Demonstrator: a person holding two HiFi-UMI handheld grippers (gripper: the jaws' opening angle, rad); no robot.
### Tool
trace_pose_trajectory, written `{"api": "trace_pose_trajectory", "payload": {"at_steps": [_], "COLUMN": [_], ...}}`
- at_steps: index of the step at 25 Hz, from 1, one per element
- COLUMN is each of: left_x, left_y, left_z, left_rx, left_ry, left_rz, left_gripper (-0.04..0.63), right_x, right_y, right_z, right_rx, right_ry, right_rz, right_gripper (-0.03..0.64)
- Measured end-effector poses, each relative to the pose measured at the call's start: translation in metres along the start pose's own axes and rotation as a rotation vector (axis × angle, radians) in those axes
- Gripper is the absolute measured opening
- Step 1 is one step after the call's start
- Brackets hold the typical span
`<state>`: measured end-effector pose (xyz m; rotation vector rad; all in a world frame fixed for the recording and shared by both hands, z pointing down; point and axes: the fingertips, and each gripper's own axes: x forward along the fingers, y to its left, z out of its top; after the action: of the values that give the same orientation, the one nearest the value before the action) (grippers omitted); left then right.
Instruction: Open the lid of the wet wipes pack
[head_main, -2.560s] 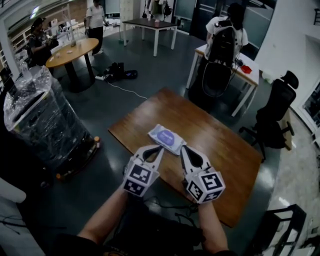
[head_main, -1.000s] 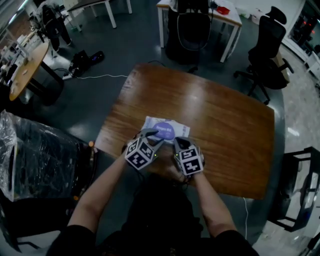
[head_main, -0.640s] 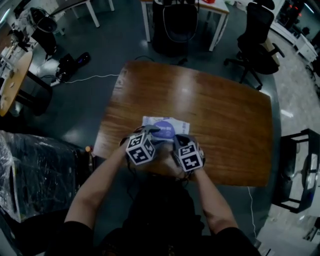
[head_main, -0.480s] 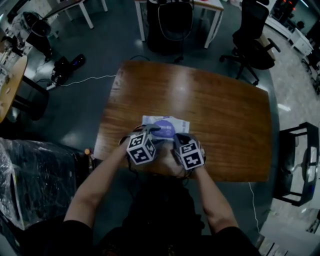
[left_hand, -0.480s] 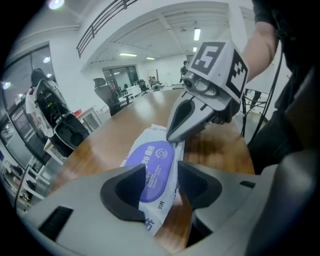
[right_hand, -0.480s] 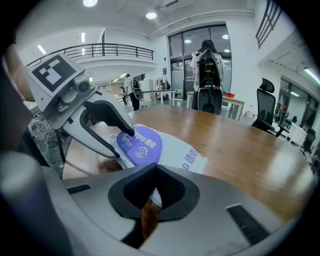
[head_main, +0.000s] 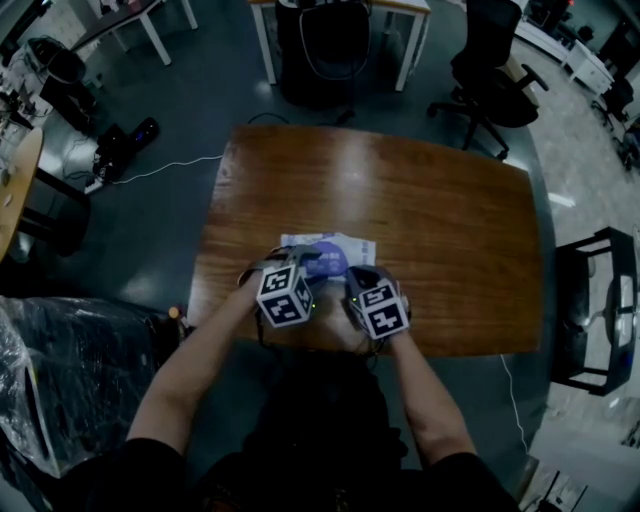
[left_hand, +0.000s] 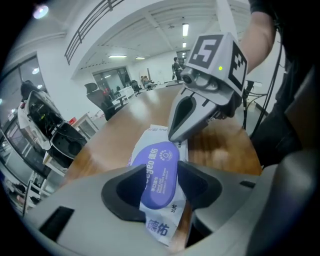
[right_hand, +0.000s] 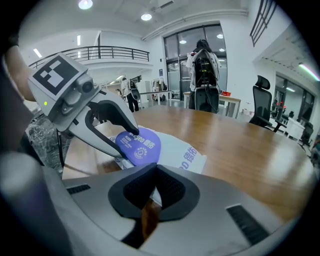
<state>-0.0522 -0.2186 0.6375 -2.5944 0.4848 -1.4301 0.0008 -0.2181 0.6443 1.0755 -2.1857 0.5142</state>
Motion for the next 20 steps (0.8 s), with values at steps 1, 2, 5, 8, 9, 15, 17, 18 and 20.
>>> {"api": "trace_pose_trajectory", "payload": {"at_steps": [1, 2, 5, 8, 9, 15, 17, 18, 20], "left_x": [0.0008, 0.0016, 0.0036, 0.0037, 0.0037, 0.0032, 0.0036, 0.0032, 0.0021], "left_y": [-0.0005, -0.0013, -0.002, -0.0017, -0.0015, -0.0016, -0.0009, -0.0001, 0.0021], "left_z": [-0.0002, -0.0006, -0.0023, -0.0021, -0.0016, -0.0011, -0.0006, -0.0002, 0.0011], "left_rx": [0.018, 0.036, 0.066, 0.037, 0.02, -0.087, -0.126, -0.141, -0.159], "left_ry": [0.007, 0.014, 0.028, 0.025, 0.024, 0.017, 0.011, 0.006, -0.006], "left_rz": [-0.008, -0.019, -0.053, -0.078, -0.086, -0.135, -0.146, -0.15, -0.15], "left_gripper": [0.206, 0.206, 0.202, 0.198, 0.196, 0.156, 0.15, 0.149, 0.145], "right_x": [0.0001, 0.0003, 0.0023, 0.0044, 0.0041, 0.0051, 0.0044, 0.0038, 0.0033], "right_y": [0.0002, 0.0006, 0.0015, -0.0002, -0.0006, -0.0023, -0.0021, -0.0015, -0.0005], "right_z": [-0.0004, -0.001, -0.0023, -0.004, -0.0042, -0.0061, -0.0057, -0.0051, -0.0042], "right_rx": [0.004, 0.007, 0.022, 0.037, 0.042, 0.061, 0.061, 0.064, 0.069], "right_ry": [0.002, 0.006, 0.018, 0.023, 0.026, 0.023, 0.023, 0.026, 0.031], "right_rz": [0.004, 0.009, 0.036, 0.06, 0.064, 0.066, 0.07, 0.074, 0.08], "right_gripper": [0.011, 0.011, 0.011, 0.011, 0.011, 0.011, 0.009, 0.011, 0.01]}}
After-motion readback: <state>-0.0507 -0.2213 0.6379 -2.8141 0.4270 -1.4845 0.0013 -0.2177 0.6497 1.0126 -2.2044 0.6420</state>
